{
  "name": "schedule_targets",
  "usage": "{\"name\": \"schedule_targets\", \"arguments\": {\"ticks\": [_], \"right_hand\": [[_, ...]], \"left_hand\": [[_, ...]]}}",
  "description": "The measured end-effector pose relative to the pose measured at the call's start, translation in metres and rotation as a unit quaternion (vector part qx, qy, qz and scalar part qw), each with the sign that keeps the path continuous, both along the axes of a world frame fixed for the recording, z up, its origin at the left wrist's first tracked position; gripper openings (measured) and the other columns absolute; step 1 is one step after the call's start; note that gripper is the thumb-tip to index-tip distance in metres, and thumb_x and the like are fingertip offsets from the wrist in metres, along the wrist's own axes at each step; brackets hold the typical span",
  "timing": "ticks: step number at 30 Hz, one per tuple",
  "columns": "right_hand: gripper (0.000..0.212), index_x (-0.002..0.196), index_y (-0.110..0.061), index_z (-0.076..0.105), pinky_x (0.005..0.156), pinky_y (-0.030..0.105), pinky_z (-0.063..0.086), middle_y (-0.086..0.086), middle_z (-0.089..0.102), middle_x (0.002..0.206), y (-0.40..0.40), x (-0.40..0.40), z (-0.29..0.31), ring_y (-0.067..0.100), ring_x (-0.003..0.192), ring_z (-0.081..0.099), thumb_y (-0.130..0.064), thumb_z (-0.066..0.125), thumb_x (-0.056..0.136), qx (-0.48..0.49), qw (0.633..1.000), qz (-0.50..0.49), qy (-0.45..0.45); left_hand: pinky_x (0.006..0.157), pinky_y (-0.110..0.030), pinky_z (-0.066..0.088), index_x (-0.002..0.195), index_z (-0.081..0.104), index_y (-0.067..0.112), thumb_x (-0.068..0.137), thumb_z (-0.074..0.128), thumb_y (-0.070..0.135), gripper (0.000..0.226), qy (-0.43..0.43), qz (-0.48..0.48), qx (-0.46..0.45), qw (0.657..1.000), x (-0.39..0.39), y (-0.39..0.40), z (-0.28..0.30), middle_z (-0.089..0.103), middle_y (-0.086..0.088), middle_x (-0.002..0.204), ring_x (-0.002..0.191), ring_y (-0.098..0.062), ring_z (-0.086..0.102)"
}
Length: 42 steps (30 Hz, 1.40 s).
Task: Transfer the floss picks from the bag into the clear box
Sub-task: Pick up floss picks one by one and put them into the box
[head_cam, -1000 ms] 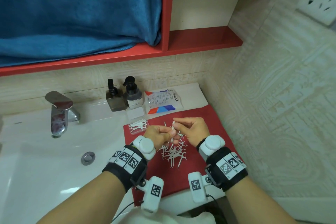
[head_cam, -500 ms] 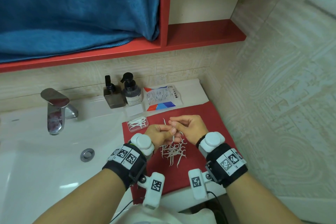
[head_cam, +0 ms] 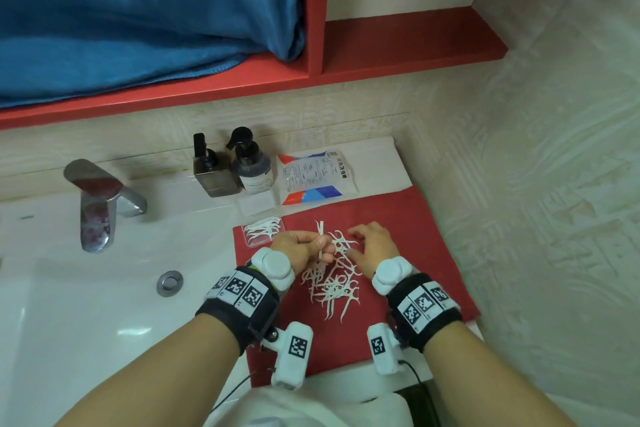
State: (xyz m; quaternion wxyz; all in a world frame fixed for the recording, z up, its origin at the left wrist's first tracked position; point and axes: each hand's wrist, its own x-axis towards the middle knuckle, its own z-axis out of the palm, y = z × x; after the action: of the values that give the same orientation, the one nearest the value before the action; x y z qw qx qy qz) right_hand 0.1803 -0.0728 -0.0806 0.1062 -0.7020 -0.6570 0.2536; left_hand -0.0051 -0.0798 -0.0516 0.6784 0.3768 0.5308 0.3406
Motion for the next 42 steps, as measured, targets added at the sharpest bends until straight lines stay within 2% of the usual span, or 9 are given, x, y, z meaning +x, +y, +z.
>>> {"name": "schedule_targets", "arguments": {"ticks": [5,11,16,20,22,27,32,36,42], "right_hand": [[0.011,0.092,-0.018,0.072,0.078,0.030,0.053,0.000,0.065,0.090,0.002,0.001,0.005,0.013,0.078,0.060,-0.016,0.074,0.081,0.014,0.999,-0.016,0.027],[0.007,0.091,-0.018,0.069,0.058,0.014,0.043,-0.008,0.062,0.076,0.003,-0.002,0.004,0.009,0.069,0.059,-0.016,0.071,0.085,-0.024,0.998,-0.028,0.055],[0.007,0.093,-0.017,0.065,0.068,0.023,0.041,-0.007,0.059,0.084,0.004,-0.001,0.001,0.010,0.077,0.055,-0.022,0.066,0.089,-0.019,0.999,-0.019,0.038],[0.006,0.095,-0.018,0.063,0.054,0.014,0.036,-0.010,0.057,0.075,0.004,-0.001,-0.003,0.009,0.070,0.055,-0.022,0.065,0.091,-0.015,0.997,-0.031,0.064],[0.011,0.098,-0.019,0.064,0.054,0.010,0.034,-0.007,0.060,0.075,0.008,-0.002,-0.006,0.009,0.068,0.056,-0.021,0.068,0.088,-0.010,0.995,-0.035,0.088],[0.016,0.094,-0.018,0.072,0.059,0.011,0.045,-0.007,0.067,0.074,0.016,-0.004,-0.013,-0.002,0.062,0.056,-0.024,0.077,0.080,-0.009,0.990,-0.039,0.137],[0.014,0.091,-0.019,0.073,0.062,0.011,0.048,-0.006,0.069,0.076,0.021,-0.008,-0.023,0.000,0.063,0.057,-0.023,0.079,0.079,0.001,0.980,-0.059,0.188],[0.016,0.091,-0.020,0.073,0.063,0.009,0.047,-0.008,0.068,0.075,0.025,-0.021,-0.021,0.000,0.064,0.058,-0.019,0.081,0.077,-0.008,0.966,-0.048,0.255],[0.017,0.091,-0.023,0.076,0.066,0.017,0.050,-0.004,0.071,0.076,0.022,-0.041,-0.025,0.005,0.068,0.061,-0.017,0.081,0.076,-0.020,0.948,-0.019,0.317]], "left_hand": [[0.051,-0.018,0.052,0.093,0.069,-0.002,0.090,0.062,0.008,0.012,0.012,0.019,-0.010,1.000,0.001,0.003,0.002,0.073,-0.006,0.074,0.059,-0.010,0.069],[0.048,-0.018,0.051,0.092,0.070,-0.001,0.090,0.062,0.008,0.012,0.024,0.032,-0.010,0.999,0.000,0.005,0.000,0.073,-0.010,0.077,0.058,-0.010,0.068],[0.055,-0.020,0.052,0.091,0.071,0.003,0.090,0.064,0.012,0.011,0.036,0.028,-0.015,0.999,-0.002,0.009,-0.007,0.074,-0.010,0.081,0.064,-0.013,0.070],[0.056,-0.023,0.054,0.093,0.071,0.001,0.089,0.064,0.011,0.012,0.043,0.037,-0.029,0.998,-0.001,0.011,-0.016,0.074,-0.011,0.082,0.064,-0.015,0.070],[0.057,-0.023,0.054,0.094,0.070,0.000,0.090,0.063,0.011,0.014,0.051,0.036,-0.034,0.997,-0.002,0.014,-0.021,0.074,-0.013,0.084,0.065,-0.015,0.070],[0.051,-0.019,0.052,0.094,0.069,0.000,0.091,0.061,0.009,0.012,0.055,0.049,-0.061,0.995,-0.001,0.021,-0.031,0.073,-0.013,0.083,0.062,-0.012,0.070],[0.052,-0.020,0.053,0.098,0.068,-0.003,0.091,0.062,0.011,0.017,0.051,0.072,-0.102,0.991,-0.004,0.026,-0.046,0.074,-0.010,0.080,0.064,-0.015,0.072],[0.056,-0.022,0.055,0.098,0.068,0.003,0.090,0.063,0.013,0.014,0.021,0.106,-0.154,0.982,-0.006,0.031,-0.056,0.075,-0.010,0.084,0.074,-0.017,0.073],[0.056,-0.019,0.056,0.093,0.068,0.009,0.089,0.064,0.015,0.008,-0.036,0.161,-0.189,0.968,-0.004,0.037,-0.057,0.074,-0.008,0.079,0.063,-0.012,0.070]]}}
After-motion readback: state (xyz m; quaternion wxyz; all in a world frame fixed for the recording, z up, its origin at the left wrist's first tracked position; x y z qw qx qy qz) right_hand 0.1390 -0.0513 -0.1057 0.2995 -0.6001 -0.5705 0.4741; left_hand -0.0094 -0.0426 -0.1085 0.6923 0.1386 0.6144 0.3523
